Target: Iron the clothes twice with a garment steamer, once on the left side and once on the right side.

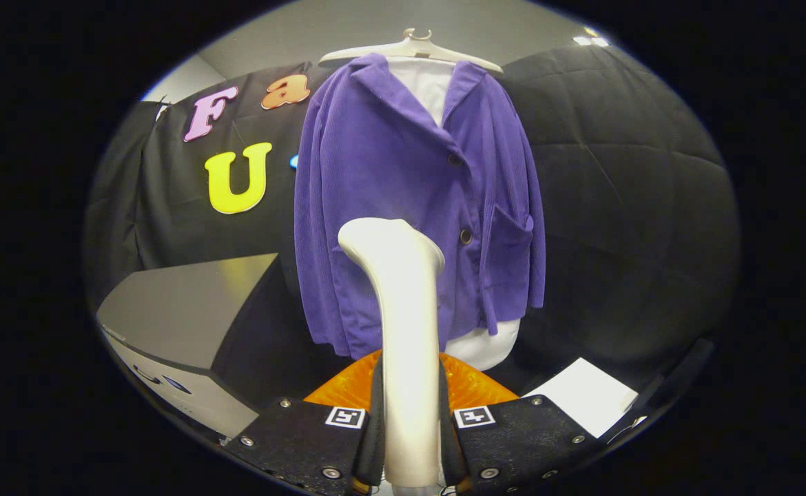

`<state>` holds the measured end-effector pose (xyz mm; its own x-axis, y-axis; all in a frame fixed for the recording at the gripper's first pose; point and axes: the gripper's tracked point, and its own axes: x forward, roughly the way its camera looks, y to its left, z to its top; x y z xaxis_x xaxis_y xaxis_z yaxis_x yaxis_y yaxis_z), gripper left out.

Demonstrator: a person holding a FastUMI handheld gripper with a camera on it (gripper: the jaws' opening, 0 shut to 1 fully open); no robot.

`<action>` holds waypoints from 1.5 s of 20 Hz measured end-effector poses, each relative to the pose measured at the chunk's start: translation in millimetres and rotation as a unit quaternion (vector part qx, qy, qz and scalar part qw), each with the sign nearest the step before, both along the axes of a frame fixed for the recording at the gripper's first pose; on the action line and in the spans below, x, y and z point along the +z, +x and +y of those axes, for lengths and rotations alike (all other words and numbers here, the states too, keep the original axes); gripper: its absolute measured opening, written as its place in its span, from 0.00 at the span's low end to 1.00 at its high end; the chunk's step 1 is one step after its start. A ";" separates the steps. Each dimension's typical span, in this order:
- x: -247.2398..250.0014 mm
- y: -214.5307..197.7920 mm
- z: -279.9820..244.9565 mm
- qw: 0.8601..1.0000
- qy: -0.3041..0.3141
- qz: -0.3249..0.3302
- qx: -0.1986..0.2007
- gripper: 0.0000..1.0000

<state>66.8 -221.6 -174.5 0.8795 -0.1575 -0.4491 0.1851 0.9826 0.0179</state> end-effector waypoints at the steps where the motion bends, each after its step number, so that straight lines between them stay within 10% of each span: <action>1: 14.9 -0.6 -5.9 1.000 -0.001 -0.012 0.001 0.33; 15: 173.1 53.5 -107.9 0.985 0.007 -0.168 -0.032 0.33; 30: 197.2 164.4 -152.5 0.973 -0.050 -0.221 -0.046 0.32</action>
<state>231.2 -374.1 22.7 0.9634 -0.2680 -0.0086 0.2681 0.9632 0.0198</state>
